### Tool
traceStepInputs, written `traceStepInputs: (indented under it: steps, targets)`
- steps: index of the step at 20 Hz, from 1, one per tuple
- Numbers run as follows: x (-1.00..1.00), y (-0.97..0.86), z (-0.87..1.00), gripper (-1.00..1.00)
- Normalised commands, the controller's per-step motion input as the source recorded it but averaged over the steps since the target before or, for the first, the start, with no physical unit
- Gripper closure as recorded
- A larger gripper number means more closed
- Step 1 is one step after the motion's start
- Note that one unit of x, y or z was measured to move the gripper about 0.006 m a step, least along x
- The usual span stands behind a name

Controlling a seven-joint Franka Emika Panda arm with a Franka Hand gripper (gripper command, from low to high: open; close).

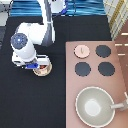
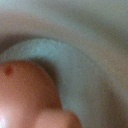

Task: Take the lid off the pot, put the pot on the plate, and use the tool to push the pot to the front of the table.

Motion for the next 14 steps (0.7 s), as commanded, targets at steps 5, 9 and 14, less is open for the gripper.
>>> traceStepInputs:
  steps: [5,9,14]
  targets:
    - [-0.78,0.0,0.65,-1.0]
    - [-0.85,0.0,0.6,-1.0]
    - [-0.73,-0.13,0.53,-1.0]
